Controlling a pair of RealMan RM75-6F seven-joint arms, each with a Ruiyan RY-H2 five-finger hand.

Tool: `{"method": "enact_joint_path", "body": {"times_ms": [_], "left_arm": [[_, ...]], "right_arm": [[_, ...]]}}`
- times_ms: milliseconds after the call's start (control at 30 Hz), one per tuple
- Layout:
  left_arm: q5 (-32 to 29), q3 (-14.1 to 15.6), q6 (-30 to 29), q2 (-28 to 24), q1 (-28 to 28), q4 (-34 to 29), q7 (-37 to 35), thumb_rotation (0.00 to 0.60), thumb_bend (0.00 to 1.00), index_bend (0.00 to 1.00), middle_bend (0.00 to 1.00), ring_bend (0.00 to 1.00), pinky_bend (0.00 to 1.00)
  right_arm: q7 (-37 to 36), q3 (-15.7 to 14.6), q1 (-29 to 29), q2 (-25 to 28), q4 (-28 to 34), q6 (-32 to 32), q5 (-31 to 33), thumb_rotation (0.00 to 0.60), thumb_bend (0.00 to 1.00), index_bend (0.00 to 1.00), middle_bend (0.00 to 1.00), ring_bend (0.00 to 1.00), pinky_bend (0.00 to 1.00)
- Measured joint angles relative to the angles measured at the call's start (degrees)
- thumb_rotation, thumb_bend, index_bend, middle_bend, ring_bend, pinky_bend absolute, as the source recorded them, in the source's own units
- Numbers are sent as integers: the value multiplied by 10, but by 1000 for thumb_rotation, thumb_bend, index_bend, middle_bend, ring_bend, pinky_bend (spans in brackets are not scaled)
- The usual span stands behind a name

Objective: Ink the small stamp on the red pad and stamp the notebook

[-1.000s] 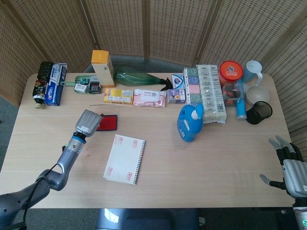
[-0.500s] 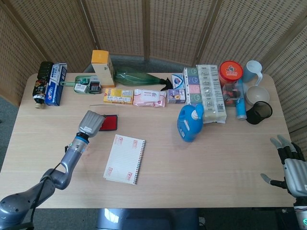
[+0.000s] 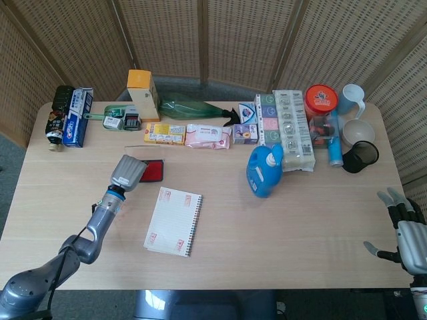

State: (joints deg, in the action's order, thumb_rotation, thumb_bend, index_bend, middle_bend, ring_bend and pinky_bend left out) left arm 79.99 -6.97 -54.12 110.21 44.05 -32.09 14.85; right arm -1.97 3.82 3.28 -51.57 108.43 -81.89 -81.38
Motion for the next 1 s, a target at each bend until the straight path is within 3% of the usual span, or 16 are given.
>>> {"method": "enact_joint_path", "body": {"times_ms": [667,1000], "left_arm": [[-3,-2,-13,-1,-6,3,-5,600,412,641,1000,1000,1000],[8,-10,-66,-52,-5,-93,20,600,413,641,1000,1000,1000]], "right_arm": [[0,-1,-1,0,2,-3,-5,600,9,58,0,0,0],[-7,-4,-3,3,4,-5,-15,600,9,58,0,0,0]]}}
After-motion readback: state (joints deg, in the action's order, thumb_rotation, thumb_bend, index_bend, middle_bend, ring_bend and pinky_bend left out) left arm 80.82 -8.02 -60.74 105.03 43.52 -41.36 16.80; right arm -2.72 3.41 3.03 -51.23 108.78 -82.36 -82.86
